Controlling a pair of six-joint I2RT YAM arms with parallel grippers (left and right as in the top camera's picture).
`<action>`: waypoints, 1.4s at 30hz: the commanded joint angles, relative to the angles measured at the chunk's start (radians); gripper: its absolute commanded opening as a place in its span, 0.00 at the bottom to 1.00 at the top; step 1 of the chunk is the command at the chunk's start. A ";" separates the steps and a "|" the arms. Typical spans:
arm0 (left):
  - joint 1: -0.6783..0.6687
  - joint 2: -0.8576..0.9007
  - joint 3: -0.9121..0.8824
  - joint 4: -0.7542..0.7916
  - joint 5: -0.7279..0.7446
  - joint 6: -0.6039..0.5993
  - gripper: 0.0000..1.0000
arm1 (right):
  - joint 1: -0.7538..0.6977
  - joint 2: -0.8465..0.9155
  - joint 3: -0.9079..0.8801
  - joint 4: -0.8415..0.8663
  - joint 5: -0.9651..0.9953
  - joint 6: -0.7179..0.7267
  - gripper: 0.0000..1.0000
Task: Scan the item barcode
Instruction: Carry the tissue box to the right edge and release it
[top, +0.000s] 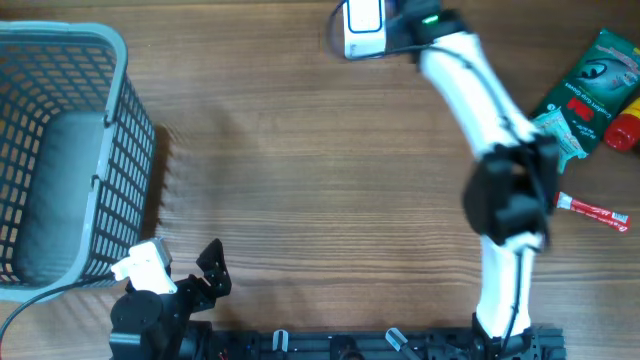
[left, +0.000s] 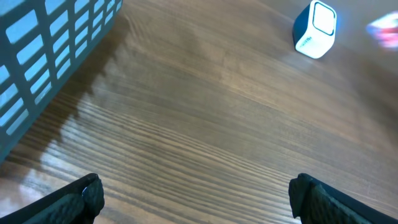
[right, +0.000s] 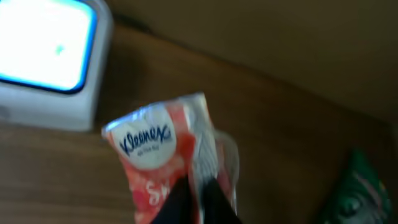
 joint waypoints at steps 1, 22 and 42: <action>0.006 -0.004 -0.001 0.002 0.004 0.020 1.00 | -0.174 -0.136 0.015 -0.214 0.079 0.359 0.04; 0.006 -0.004 -0.001 0.002 0.004 0.020 1.00 | -0.814 -0.130 -0.428 -0.246 -0.047 0.809 1.00; 0.006 -0.004 -0.001 0.002 0.004 0.020 1.00 | -0.589 -1.086 -0.412 -0.226 -0.889 0.541 1.00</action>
